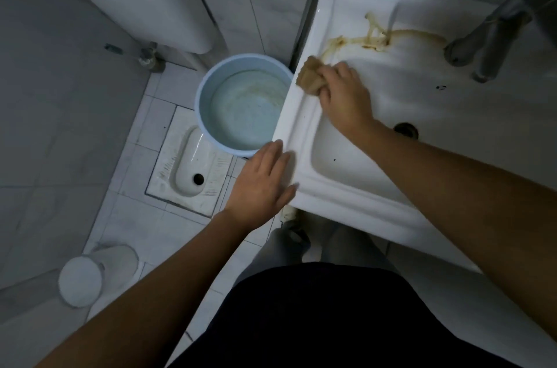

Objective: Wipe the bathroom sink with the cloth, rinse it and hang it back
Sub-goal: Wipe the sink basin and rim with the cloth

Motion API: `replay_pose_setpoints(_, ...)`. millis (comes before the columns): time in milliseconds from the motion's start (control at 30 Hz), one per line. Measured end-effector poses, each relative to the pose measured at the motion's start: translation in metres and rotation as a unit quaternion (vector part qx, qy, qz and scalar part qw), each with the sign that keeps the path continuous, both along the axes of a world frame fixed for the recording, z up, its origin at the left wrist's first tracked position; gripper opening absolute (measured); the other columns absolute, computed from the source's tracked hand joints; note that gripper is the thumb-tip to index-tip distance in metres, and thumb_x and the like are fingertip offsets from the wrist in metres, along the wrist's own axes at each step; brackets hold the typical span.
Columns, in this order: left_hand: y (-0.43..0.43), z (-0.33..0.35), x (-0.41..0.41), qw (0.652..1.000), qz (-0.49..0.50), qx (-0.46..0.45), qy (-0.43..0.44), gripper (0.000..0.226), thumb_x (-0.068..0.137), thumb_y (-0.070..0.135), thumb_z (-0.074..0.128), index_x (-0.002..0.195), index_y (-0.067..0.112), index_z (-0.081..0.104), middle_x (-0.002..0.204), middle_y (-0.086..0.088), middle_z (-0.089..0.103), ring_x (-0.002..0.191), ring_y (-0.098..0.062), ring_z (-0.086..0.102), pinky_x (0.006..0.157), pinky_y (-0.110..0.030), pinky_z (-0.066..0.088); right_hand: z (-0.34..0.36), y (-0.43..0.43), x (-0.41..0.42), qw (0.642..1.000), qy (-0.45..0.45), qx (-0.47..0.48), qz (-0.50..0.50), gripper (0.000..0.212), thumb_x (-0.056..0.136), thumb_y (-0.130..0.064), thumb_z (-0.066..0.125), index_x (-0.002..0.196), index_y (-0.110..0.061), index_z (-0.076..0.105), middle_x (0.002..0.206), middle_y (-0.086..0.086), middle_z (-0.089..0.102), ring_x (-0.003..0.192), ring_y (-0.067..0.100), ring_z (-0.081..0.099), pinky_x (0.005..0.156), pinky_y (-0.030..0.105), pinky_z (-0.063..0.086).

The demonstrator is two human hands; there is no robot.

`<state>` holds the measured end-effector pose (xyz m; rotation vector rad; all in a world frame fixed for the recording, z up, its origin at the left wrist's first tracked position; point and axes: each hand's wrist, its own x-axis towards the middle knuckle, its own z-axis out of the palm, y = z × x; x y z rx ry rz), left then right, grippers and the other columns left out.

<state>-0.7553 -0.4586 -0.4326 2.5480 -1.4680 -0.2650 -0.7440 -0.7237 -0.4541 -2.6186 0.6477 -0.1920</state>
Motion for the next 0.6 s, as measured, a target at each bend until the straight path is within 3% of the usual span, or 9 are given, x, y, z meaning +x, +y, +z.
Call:
replay_pose_setpoints(133,-0.024,-0.002,-0.010,0.999,0.027,0.022,-0.014,0.064,0.099,0.051,0.056,0.139,0.001,0.055,0.153,-0.029,0.042,0.143,-0.044,0.039,0.118,-0.054,0.034,-0.001,-0.043,0.050,0.993,0.023,0.030,-0.113,0.040,0.091,-0.013,0.052,0.131,-0.016,0.053,0.130,0.015,0.052,0.123,0.034,0.048,0.097,0.045,0.046)
replay_pose_setpoints(233,-0.039,-0.001,-0.021,0.998,0.055,0.038,-0.022,0.066,0.099,0.053,0.052,0.140,0.002,0.055,0.153,-0.031,0.041,0.144,-0.045,0.037,0.119,-0.054,0.031,0.000,-0.024,0.053,0.992,0.004,0.047,-0.118,0.055,0.091,-0.016,0.055,0.145,-0.023,0.043,0.135,0.013,0.048,0.128,0.034,0.044,0.100,0.041,0.043)
replay_pose_setpoints(367,-0.041,-0.003,-0.025,0.997,0.067,0.036,-0.027,0.064,0.099,0.050,0.055,0.139,0.001,0.057,0.154,-0.030,0.041,0.146,-0.044,0.036,0.117,-0.055,0.035,-0.006,0.009,0.008,0.997,-0.052,0.053,0.012,0.054,0.087,-0.015,0.060,0.140,-0.022,0.051,0.125,0.014,0.052,0.113,0.036,0.050,0.081,0.044,0.052)
replay_pose_setpoints(500,-0.042,0.001,-0.025,0.996,0.068,0.044,-0.024,0.068,0.096,0.054,0.059,0.139,0.001,0.057,0.156,-0.029,0.039,0.148,-0.042,0.034,0.116,-0.055,0.037,-0.015,-0.012,-0.009,0.974,-0.082,-0.017,0.210,0.050,0.083,-0.012,0.059,0.132,-0.021,0.061,0.113,0.011,0.057,0.100,0.033,0.056,0.072,0.041,0.055)
replay_pose_setpoints(600,-0.044,0.007,-0.026,0.995,0.078,0.065,-0.003,0.077,0.094,0.064,0.054,0.141,0.003,0.055,0.160,-0.027,0.032,0.153,-0.039,0.025,0.119,-0.054,0.033,-0.018,-0.055,0.022,0.966,-0.083,-0.087,0.231,0.054,0.079,-0.009,0.053,0.129,-0.024,0.062,0.105,0.012,0.058,0.092,0.035,0.055,0.071,0.042,0.051)
